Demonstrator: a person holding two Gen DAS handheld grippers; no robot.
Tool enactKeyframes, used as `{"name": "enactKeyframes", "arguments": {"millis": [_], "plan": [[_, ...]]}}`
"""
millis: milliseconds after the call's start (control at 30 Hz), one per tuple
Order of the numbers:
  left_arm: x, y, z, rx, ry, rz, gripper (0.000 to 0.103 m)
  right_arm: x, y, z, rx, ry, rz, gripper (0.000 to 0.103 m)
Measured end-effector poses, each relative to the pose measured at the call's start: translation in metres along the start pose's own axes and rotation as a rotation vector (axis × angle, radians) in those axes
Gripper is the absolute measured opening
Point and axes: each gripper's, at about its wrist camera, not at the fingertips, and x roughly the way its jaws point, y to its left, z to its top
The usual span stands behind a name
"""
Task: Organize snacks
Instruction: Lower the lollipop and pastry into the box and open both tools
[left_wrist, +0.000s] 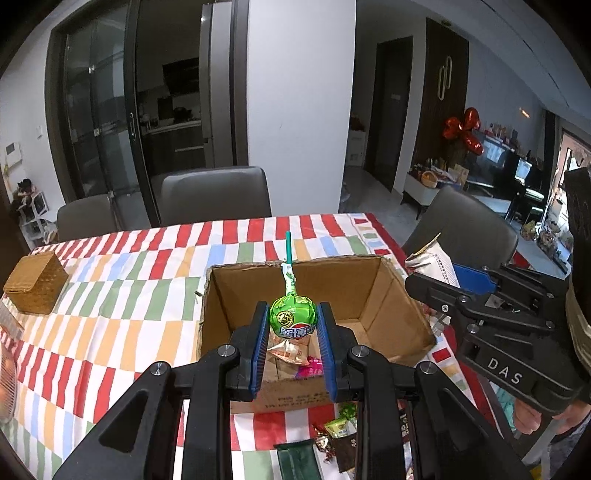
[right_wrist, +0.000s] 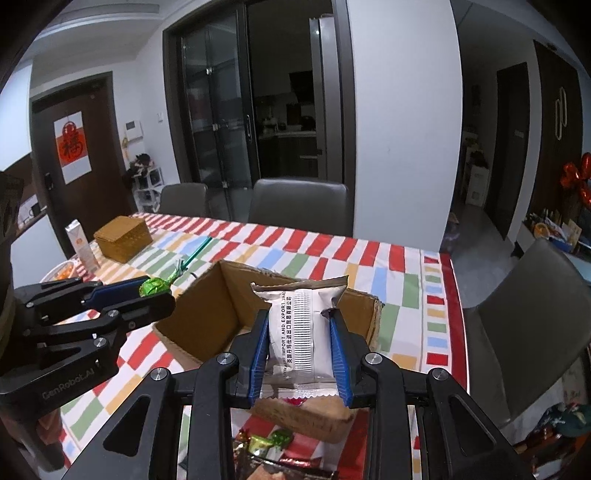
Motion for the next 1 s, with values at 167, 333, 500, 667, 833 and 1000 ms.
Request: {"name": "enactKeyframes", "arguments": {"millis": [167, 333, 500, 667, 833, 1000], "plan": [[0.02, 0.002, 0.004, 0.004, 0.032, 0.015, 0.026, 0.017, -0.002, 0.003, -0.007, 0.024, -0.02, 0.032], [0.031, 0.004, 0.007, 0.006, 0.046, 0.089, 0.042, 0.029, -0.005, 0.004, -0.007, 0.031, -0.045, 0.041], [0.013, 0.006, -0.003, 0.019, -0.002, 0.138, 0.062, 0.018, -0.011, -0.005, 0.03, 0.026, -0.087, 0.061], [-0.015, -0.003, -0.02, 0.037, -0.044, 0.131, 0.067, -0.01, -0.004, -0.02, 0.007, -0.014, -0.106, 0.061], [-0.037, -0.017, -0.04, 0.058, -0.047, 0.085, 0.067, -0.038, 0.0, -0.035, 0.001, -0.044, -0.119, 0.061], [-0.053, -0.036, -0.062, 0.079, -0.048, 0.048, 0.067, -0.06, -0.002, -0.06, -0.003, -0.027, -0.13, 0.061]]}}
